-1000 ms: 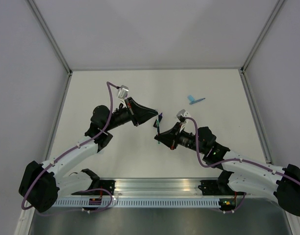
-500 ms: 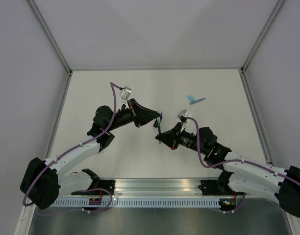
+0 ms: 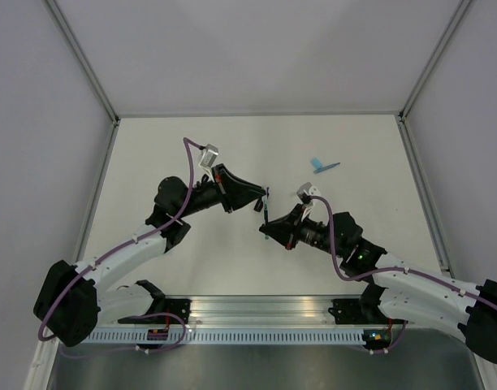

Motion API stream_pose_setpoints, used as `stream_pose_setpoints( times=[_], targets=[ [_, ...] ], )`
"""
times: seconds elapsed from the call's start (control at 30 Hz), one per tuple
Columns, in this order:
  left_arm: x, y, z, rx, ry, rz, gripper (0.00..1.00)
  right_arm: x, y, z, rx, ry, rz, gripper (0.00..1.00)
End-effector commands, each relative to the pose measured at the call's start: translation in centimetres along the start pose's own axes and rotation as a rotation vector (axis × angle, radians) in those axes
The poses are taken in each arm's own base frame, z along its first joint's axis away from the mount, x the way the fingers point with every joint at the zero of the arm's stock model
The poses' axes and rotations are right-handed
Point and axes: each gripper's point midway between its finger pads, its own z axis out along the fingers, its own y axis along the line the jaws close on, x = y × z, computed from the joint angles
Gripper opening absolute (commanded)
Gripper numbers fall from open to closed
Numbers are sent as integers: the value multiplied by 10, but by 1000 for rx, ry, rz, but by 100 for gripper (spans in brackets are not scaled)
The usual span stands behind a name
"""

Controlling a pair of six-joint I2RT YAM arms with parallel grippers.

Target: Insert the pens into the pen caps

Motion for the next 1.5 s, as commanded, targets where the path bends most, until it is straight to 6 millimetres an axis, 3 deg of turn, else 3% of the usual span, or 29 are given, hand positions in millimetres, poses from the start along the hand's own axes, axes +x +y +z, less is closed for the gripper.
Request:
stream_pose_setpoints(
  times=[0.0,0.47,0.5,0.73,0.9,1.13,1.47],
  targets=[
    [20,-14,-4,84,59,7,2,-27,2,-4,15,-107,-24,0],
    [40,-19,0,125,121,-1,4,-31,3,-7,19,-110,-30,0],
    [41,-18,0,126,125,-3,6,-31,4,-8,19,-110,-32,0],
    [38,-20,-2,110,122,-6,47,-32,10,-9,-12,-104,-38,0],
    [34,-17,0,84,116,-1,64,-30,16,-7,-45,-91,-34,0],
    [14,-21,8,70,95,38,71,-29,25,-7,-95,-79,-27,0],
    [-5,-27,13,58,63,69,71,-28,28,-7,-114,-71,-24,0]
  ],
)
